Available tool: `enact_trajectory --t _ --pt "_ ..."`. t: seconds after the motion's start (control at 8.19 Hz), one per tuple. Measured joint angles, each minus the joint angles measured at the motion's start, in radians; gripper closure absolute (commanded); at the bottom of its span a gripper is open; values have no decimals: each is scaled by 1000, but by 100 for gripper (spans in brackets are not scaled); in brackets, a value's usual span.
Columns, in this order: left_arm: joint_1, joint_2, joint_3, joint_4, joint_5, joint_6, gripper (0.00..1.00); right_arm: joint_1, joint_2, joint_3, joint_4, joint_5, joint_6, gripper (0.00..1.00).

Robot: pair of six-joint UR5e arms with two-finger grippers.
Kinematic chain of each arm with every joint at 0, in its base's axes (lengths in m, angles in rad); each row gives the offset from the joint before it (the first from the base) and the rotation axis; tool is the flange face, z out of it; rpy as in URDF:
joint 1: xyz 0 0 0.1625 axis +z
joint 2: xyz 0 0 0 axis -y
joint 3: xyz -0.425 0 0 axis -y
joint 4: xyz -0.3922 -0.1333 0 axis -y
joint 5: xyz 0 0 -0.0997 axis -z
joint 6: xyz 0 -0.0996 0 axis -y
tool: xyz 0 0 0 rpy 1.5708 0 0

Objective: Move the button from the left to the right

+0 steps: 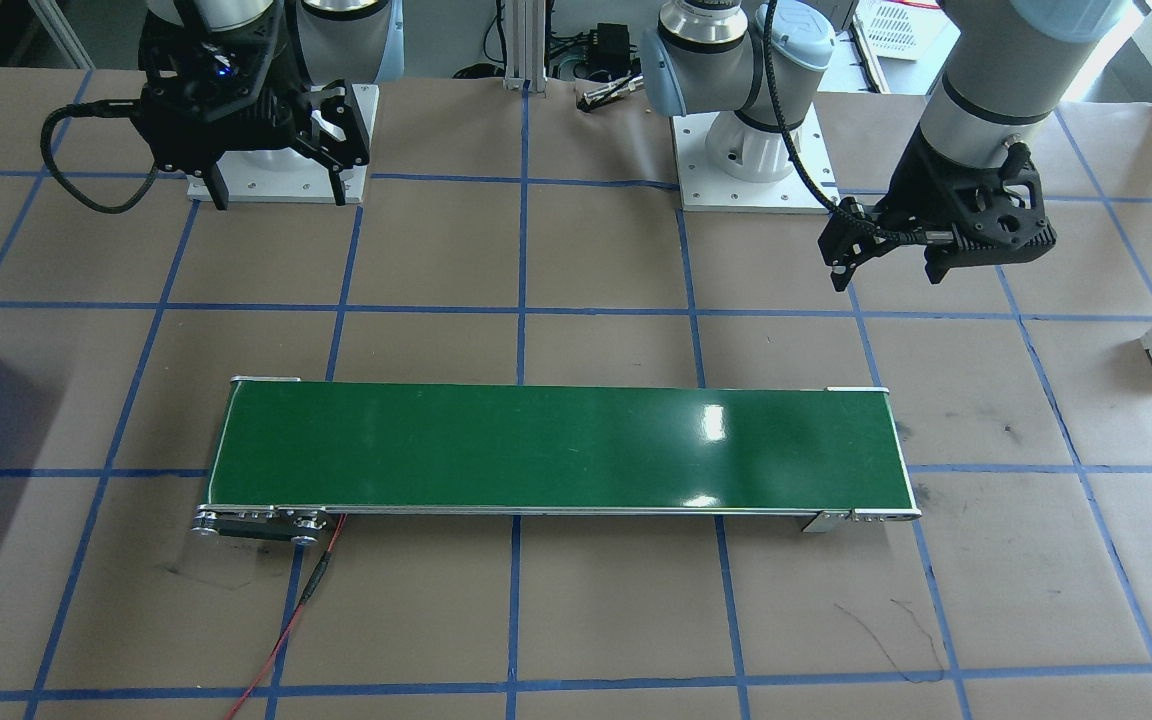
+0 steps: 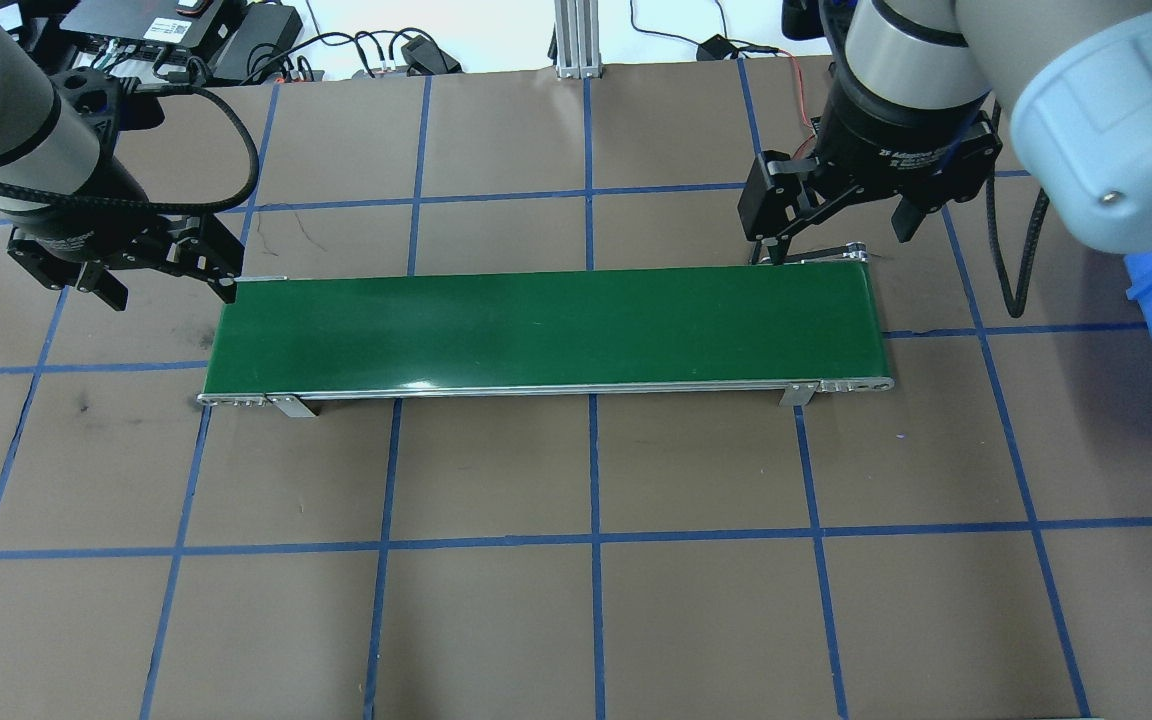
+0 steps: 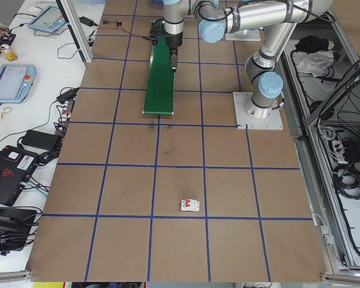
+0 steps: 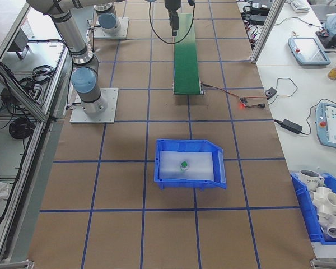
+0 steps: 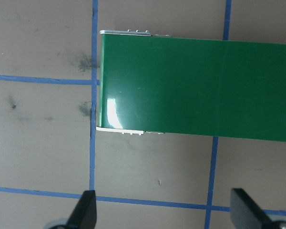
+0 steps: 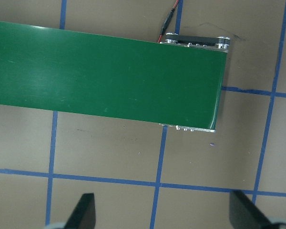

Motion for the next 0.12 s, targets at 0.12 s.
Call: enact_trajectory --t 0.12 --pt "0 0 0 0 12 1 0 9 3 0 0 -6 6 0"
